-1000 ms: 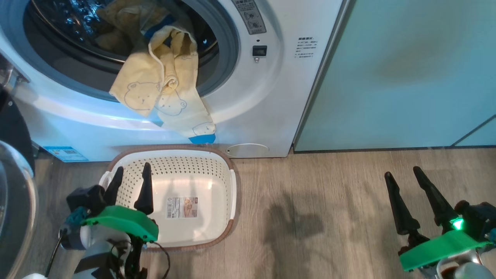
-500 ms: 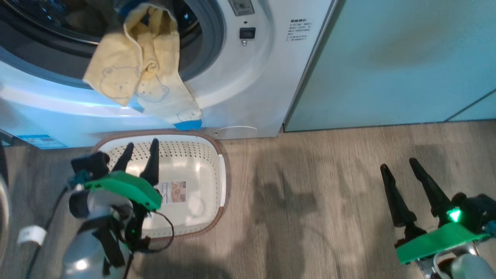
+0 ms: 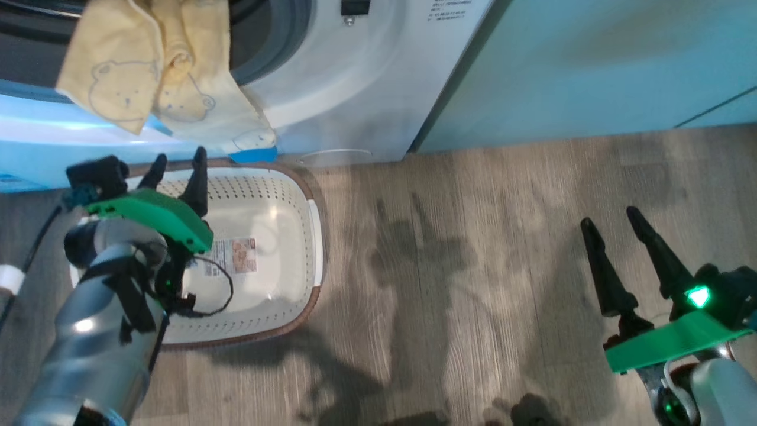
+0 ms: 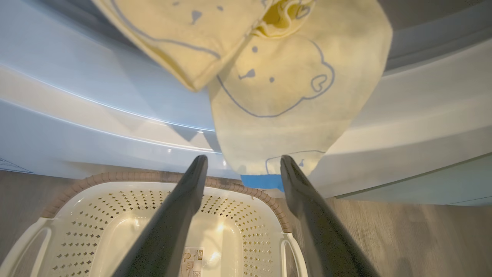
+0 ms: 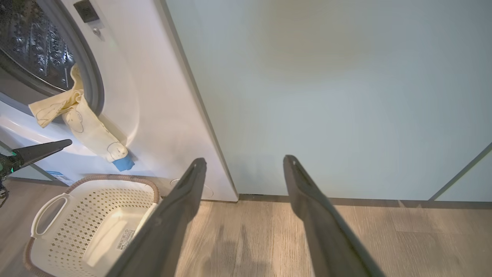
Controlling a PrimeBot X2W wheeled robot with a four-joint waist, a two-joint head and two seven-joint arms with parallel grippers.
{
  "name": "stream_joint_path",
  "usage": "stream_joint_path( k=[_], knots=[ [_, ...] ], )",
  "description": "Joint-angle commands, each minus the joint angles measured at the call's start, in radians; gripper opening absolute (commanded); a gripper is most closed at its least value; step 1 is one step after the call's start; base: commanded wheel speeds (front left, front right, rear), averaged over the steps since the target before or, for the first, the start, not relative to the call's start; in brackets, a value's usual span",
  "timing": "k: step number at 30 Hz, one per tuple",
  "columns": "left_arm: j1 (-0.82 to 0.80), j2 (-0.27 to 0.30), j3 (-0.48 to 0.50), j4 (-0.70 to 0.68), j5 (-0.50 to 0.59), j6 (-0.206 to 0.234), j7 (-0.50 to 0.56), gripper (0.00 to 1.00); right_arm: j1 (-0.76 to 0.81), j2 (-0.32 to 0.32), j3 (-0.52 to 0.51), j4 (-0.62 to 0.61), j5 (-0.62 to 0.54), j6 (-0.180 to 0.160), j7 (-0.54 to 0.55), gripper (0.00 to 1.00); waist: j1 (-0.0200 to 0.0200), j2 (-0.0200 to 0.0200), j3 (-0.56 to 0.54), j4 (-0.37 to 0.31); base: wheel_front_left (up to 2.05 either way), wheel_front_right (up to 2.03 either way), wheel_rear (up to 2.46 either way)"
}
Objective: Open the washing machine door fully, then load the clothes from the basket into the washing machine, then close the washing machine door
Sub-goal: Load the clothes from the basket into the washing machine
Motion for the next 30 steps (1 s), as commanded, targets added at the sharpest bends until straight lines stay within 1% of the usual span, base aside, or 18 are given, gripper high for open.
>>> stream_joint_path(
  k=[1,10,18,24,25,26,27,28,29,30],
  knots=[
    [-0.02,0.041,0.023,-0.014,-0.007,-0.001,-0.012,1.0,-0.013,-0.013,0.016,-0.032,-0.005,0.001,-0.007,1.0,-0.0002,0.0,0.016,-0.005,0.0,0.0,0.0],
    [-0.127,0.07,-0.067,0.039,-0.065,-0.001,-0.019,1.0,-0.04,-0.01,0.018,-0.038,-0.009,0.001,-0.007,1.0,-0.0002,0.0,0.076,-0.006,0.0,0.0,0.0],
    [-0.189,0.107,-0.093,0.034,-0.074,-0.001,-0.02,1.0,-0.06,-0.007,0.021,-0.039,-0.012,0.001,-0.007,1.0,-0.0002,0.0,0.116,-0.011,0.0,0.0,0.0],
    [-0.189,0.113,-0.112,-0.003,-0.06,-0.001,-0.02,1.0,-0.063,-0.004,0.021,-0.035,-0.013,0.001,-0.007,1.0,-0.0002,0.0,0.122,-0.014,0.0,0.0,0.0],
    [-0.187,0.116,-0.12,-0.013,-0.052,-0.001,-0.02,0.94,-0.063,-0.004,0.021,-0.033,-0.013,0.001,-0.007,1.0,-0.0002,0.0,0.122,-0.014,0.0,0.0,0.0],
    [-0.184,0.119,-0.128,-0.025,-0.043,-0.001,-0.02,0.75,-0.063,-0.004,0.022,-0.032,-0.013,0.001,-0.007,1.0,-0.0002,0.0,0.121,-0.014,0.0,0.0,0.0],
    [-0.181,0.121,-0.135,-0.037,-0.034,-0.001,-0.02,0.53,-0.064,-0.003,0.023,-0.031,-0.014,0.001,-0.007,1.0,-0.0002,0.0,0.12,-0.014,0.0,0.0,0.0],
    [-0.177,0.122,-0.137,-0.046,-0.029,-0.001,-0.02,0.38,-0.064,-0.004,0.024,-0.03,-0.014,0.001,-0.007,1.0,-0.0002,0.0,0.119,-0.014,0.0,0.0,0.0],
    [-0.173,0.121,-0.138,-0.053,-0.026,-0.001,-0.02,0.25,-0.064,-0.004,0.025,-0.03,-0.015,0.001,-0.007,1.0,-0.0002,0.0,0.118,-0.014,0.0,0.0,0.0],
    [-0.171,0.121,-0.139,-0.06,-0.023,-0.001,-0.02,0.09,-0.065,-0.005,0.026,-0.029,-0.015,0.001,-0.007,1.0,-0.0002,0.0,0.117,-0.014,0.0,0.0,0.0]
  ],
)
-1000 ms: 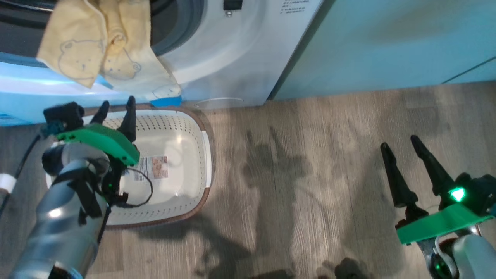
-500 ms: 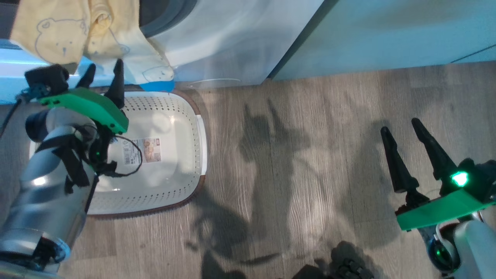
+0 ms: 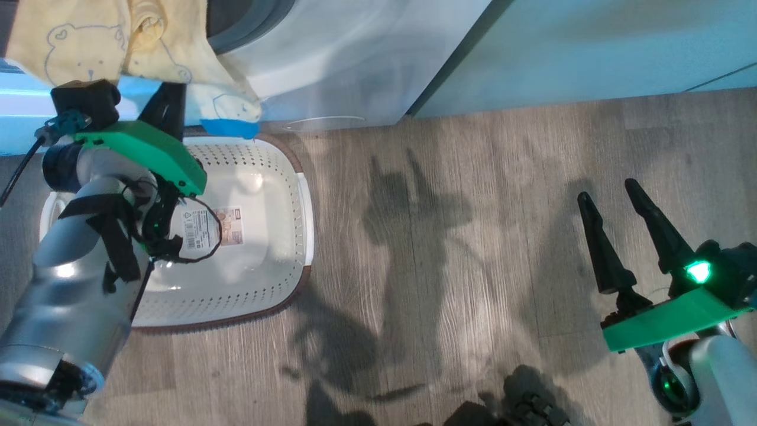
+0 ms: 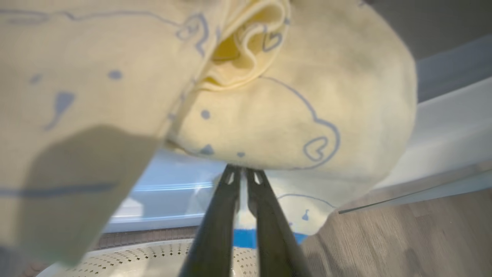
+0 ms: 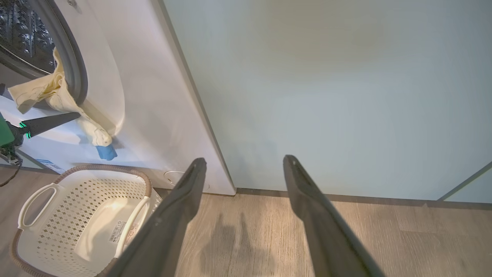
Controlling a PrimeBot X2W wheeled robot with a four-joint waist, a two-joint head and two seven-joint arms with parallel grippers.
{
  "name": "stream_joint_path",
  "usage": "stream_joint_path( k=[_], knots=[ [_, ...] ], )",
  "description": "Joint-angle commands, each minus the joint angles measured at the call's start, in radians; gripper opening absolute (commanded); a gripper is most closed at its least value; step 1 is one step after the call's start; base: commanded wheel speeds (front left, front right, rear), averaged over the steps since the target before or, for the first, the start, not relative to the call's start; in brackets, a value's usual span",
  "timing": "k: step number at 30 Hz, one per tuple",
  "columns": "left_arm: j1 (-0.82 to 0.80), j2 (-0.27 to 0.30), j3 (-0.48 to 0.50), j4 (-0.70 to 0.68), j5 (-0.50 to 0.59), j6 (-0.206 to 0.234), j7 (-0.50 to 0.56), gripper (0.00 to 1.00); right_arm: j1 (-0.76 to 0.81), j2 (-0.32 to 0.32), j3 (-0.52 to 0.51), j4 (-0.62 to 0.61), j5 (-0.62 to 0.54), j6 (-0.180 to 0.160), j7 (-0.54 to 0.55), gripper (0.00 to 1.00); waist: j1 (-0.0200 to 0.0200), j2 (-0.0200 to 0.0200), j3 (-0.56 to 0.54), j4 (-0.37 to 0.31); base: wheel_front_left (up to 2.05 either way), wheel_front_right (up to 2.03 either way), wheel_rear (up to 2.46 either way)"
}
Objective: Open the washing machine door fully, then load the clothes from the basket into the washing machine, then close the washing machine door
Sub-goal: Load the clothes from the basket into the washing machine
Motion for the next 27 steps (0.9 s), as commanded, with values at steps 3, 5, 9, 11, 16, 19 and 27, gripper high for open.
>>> stream_joint_path(
  k=[3,5,9,11,16,19,27],
  knots=[
    [0.008,0.047,0.022,-0.045,0.017,-0.001,-0.008,0.0,0.001,-0.011,0.014,-0.019,-0.006,0.001,-0.007,1.0,0.0001,0.0,-0.006,-0.001,0.0,0.0,0.0],
    [0.015,0.047,0.027,-0.057,0.022,-0.001,-0.008,0.0,0.003,-0.012,0.014,-0.018,-0.006,0.001,-0.007,1.0,0.0001,0.0,-0.012,-0.002,0.0,0.0,0.0],
    [0.04,0.042,0.052,-0.093,0.038,-0.001,-0.008,0.0,0.01,-0.013,0.015,-0.014,-0.005,0.001,-0.007,1.0,0.0001,0.0,-0.028,-0.002,0.0,0.0,0.0],
    [0.058,0.039,0.077,-0.119,0.048,-0.001,-0.008,0.0,0.013,-0.011,0.015,-0.012,-0.005,0.001,-0.007,1.0,0.0001,0.0,-0.037,0.0,0.0,0.0,0.0],
    [0.11,0.023,0.145,-0.201,0.081,-0.001,-0.008,0.0,0.021,-0.006,0.014,-0.01,-0.005,0.001,-0.007,1.0,0.0001,0.0,-0.058,0.009,0.0,0.0,0.0],
    [0.129,0.014,0.174,-0.249,0.094,-0.001,-0.008,0.0,0.024,-0.007,0.014,-0.008,-0.004,0.001,-0.007,1.0,0.0001,0.0,-0.069,0.017,0.0,0.0,0.0],
    [0.131,0.008,0.254,-0.305,0.116,-0.001,-0.008,0.0,0.027,-0.012,0.015,-0.005,0.0,0.001,-0.007,1.0,0.0001,0.0,-0.094,0.03,0.0,0.0,0.0]
  ],
)
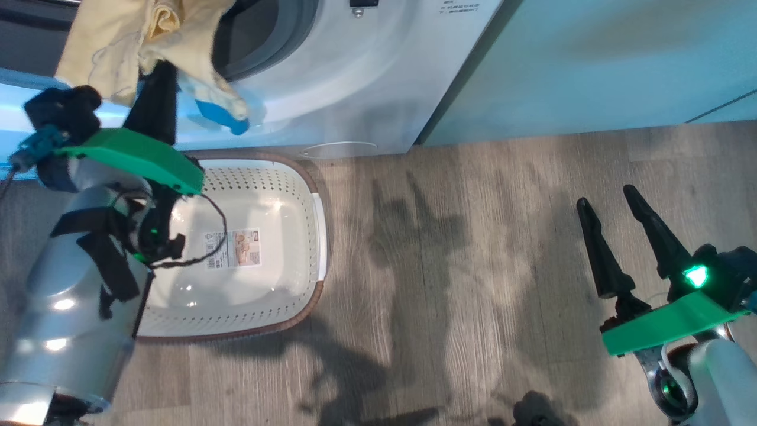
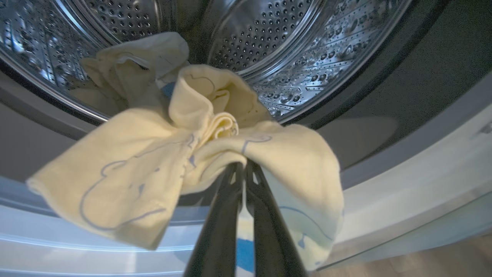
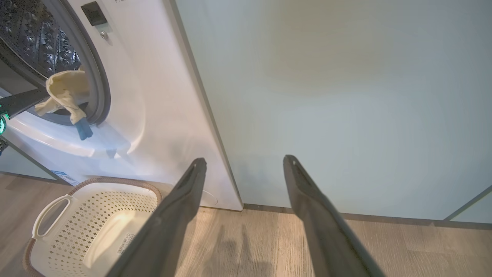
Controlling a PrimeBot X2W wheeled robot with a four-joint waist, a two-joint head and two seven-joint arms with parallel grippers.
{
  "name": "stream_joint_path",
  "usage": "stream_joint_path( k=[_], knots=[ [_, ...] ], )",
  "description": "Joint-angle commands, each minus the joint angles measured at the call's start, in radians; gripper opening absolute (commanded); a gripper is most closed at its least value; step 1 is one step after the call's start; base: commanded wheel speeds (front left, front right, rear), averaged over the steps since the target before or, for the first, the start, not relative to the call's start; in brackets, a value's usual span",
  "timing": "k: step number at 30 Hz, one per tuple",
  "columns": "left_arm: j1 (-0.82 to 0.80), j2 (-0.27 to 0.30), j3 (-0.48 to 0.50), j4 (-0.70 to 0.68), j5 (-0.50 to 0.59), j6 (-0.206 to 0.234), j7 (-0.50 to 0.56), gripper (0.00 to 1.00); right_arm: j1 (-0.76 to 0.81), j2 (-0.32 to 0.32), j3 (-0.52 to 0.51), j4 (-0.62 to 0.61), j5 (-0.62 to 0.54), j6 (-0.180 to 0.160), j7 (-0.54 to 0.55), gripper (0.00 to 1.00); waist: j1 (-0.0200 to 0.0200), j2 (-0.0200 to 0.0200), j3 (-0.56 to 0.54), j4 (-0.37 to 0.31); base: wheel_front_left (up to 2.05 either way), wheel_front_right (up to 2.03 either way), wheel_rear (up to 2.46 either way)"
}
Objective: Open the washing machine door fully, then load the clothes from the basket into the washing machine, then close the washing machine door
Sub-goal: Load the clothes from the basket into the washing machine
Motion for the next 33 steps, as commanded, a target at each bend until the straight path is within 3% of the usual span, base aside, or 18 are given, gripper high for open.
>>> stream_joint_path(
  k=[1,8,24,33],
  knots=[
    [-0.017,0.038,0.043,-0.025,0.015,-0.001,-0.006,0.0,0.021,-0.011,0.011,-0.022,0.001,0.001,-0.007,1.0,0.0001,0.0,-0.002,0.002,0.0,0.0,0.0],
    [-0.12,0.052,0.091,0.048,0.08,0.009,-0.006,0.0,0.02,-0.006,0.01,-0.027,0.001,0.001,-0.007,1.0,0.0001,0.0,0.01,0.008,0.0,0.0,0.0],
    [-0.5,0.034,0.072,0.318,0.165,0.066,-0.006,0.0,-0.022,0.015,0.032,-0.03,0.01,0.001,-0.007,1.0,0.0001,0.0,0.103,-0.03,0.0,0.0,0.0],
    [-0.673,0.057,0.061,0.421,0.207,0.089,-0.006,0.0,-0.05,0.026,0.051,-0.03,0.015,0.001,-0.007,1.0,0.0001,0.0,0.159,-0.06,0.0,0.0,0.0]
  ],
)
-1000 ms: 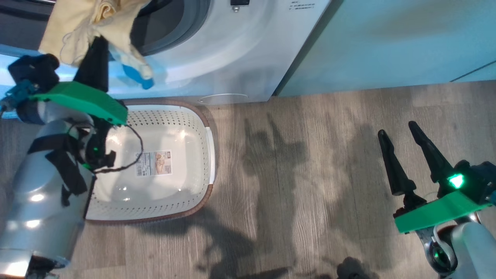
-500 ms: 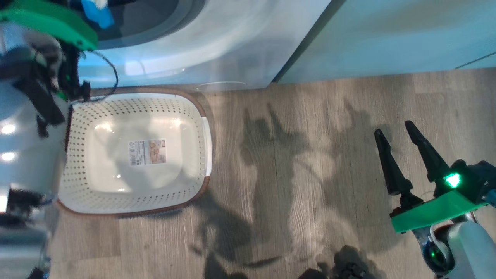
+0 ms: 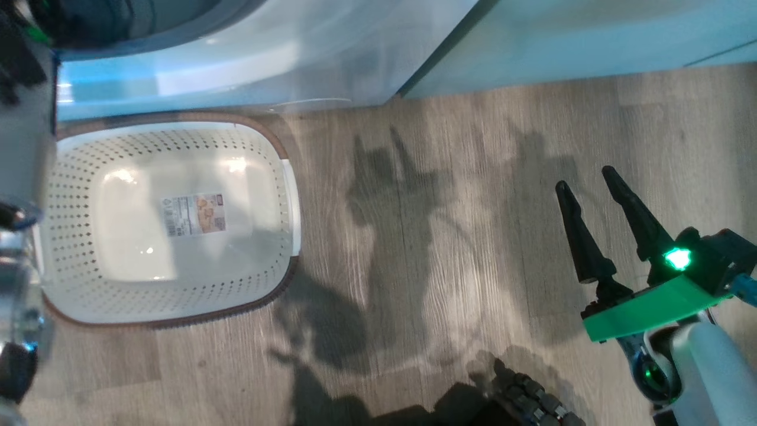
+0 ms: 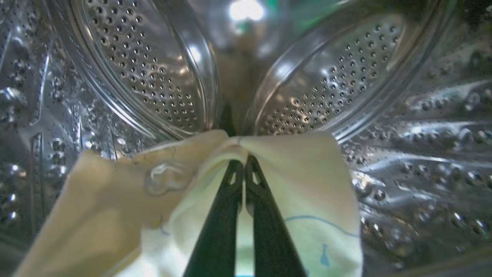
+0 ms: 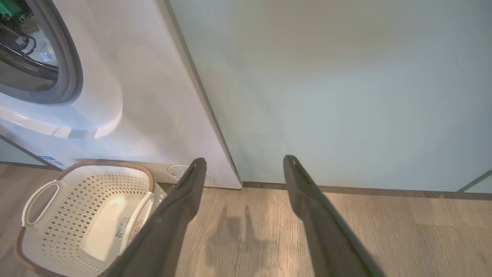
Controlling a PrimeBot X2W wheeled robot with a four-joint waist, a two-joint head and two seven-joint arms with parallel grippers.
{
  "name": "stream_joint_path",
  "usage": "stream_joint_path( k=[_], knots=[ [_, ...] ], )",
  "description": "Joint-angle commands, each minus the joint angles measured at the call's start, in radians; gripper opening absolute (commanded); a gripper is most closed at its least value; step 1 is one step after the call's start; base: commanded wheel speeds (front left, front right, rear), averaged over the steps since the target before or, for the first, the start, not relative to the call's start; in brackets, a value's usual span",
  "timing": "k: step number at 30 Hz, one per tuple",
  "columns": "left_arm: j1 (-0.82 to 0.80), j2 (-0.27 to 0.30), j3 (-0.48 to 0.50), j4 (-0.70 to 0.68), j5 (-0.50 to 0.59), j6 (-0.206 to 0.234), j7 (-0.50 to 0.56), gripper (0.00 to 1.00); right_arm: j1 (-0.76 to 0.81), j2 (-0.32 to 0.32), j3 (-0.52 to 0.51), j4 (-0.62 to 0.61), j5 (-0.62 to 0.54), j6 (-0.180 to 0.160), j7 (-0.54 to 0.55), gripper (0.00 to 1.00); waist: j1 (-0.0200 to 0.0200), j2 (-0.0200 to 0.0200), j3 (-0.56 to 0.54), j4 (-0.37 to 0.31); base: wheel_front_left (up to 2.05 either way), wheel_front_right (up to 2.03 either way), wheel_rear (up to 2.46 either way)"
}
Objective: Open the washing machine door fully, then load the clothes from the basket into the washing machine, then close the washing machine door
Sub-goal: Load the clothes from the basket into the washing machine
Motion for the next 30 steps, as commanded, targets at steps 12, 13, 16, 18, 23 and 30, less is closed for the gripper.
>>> stream_joint_path(
  k=[12,13,16,18,23,30],
  knots=[
    [-0.195,0.07,0.039,-0.015,0.055,0.024,-0.006,0.0,-0.041,0.0,0.028,-0.026,0.008,0.001,-0.007,1.0,-0.0001,0.0,0.077,-0.032,0.0,0.0,0.0],
    [-0.202,0.07,0.042,-0.023,0.06,0.024,-0.006,0.0,-0.043,0.0,0.028,-0.026,0.007,0.001,-0.007,1.0,-0.0001,0.0,0.08,-0.033,0.0,0.0,0.0],
    [-0.212,0.069,0.053,-0.068,0.081,0.021,-0.006,0.0,-0.048,-0.002,0.029,-0.026,0.007,0.001,-0.007,1.0,-0.0001,0.0,0.089,-0.035,0.0,0.0,0.0],
    [-0.211,0.066,0.065,-0.102,0.093,0.018,-0.006,0.0,-0.05,-0.002,0.029,-0.026,0.007,0.001,-0.007,1.0,-0.0001,0.0,0.092,-0.036,0.0,0.0,0.0],
    [-0.186,0.055,0.063,-0.068,0.119,-0.008,-0.006,0.0,-0.052,-0.002,0.034,-0.021,0.006,0.001,-0.007,1.0,-0.0001,0.0,0.089,-0.037,0.0,0.0,0.0],
    [-0.228,0.042,0.04,0.154,0.128,0.007,0.034,0.82,-0.048,-0.007,0.045,-0.012,0.008,0.001,-0.007,1.0,-0.0001,0.0,0.07,-0.035,0.0,0.0,0.0]
  ],
)
